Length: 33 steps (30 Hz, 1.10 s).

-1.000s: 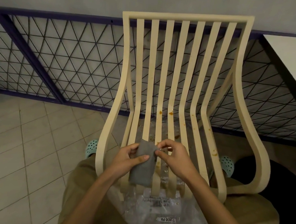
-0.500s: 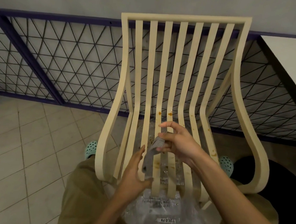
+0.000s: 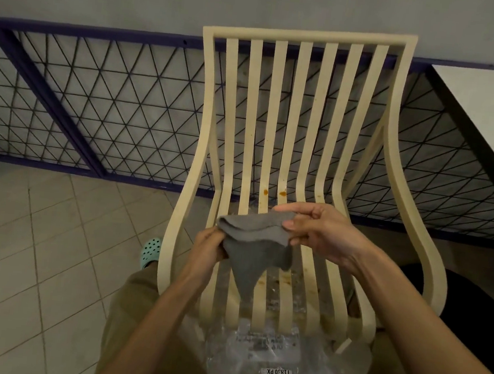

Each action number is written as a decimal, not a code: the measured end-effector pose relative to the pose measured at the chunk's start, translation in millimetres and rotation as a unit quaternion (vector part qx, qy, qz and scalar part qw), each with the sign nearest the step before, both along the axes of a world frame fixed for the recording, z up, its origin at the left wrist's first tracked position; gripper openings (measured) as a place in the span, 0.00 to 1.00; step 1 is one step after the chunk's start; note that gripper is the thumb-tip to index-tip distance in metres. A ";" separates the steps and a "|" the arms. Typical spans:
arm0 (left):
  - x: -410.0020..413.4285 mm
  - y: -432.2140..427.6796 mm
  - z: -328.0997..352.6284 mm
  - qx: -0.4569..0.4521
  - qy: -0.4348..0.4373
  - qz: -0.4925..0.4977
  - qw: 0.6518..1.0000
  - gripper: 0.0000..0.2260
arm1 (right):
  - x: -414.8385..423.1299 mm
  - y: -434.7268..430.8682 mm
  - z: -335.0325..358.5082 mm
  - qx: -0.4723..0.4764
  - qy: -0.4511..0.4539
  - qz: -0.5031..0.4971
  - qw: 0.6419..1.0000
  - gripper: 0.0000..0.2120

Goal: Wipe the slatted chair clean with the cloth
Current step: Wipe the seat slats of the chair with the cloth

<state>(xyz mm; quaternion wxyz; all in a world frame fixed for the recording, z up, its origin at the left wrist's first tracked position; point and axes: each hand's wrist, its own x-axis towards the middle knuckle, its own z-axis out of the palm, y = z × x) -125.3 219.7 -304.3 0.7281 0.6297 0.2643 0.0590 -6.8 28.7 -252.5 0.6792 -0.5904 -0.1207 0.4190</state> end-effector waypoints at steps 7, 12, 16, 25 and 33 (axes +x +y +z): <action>9.5 -5.4 7.8 -0.207 0.061 0.052 0.975 0.16 | -20.0 14.5 -73.5 0.025 0.158 -0.123 0.979 0.24; 8.4 0.4 -16.3 -0.246 0.105 0.051 0.962 0.21 | -45.8 18.6 -101.5 0.013 0.191 -0.018 0.981 0.21; -4.4 4.0 -34.7 -0.169 0.067 -0.085 0.980 0.25 | -39.1 15.7 -94.1 -0.005 0.094 -0.088 0.992 0.14; -2.3 6.9 -20.9 0.024 0.033 -0.127 0.991 0.48 | -27.3 3.1 -74.7 -0.182 -0.211 -0.165 0.946 0.12; 12.4 7.9 1.6 0.064 -0.023 -0.172 0.983 0.36 | -49.1 25.0 -67.2 -0.131 -0.264 0.030 0.955 0.24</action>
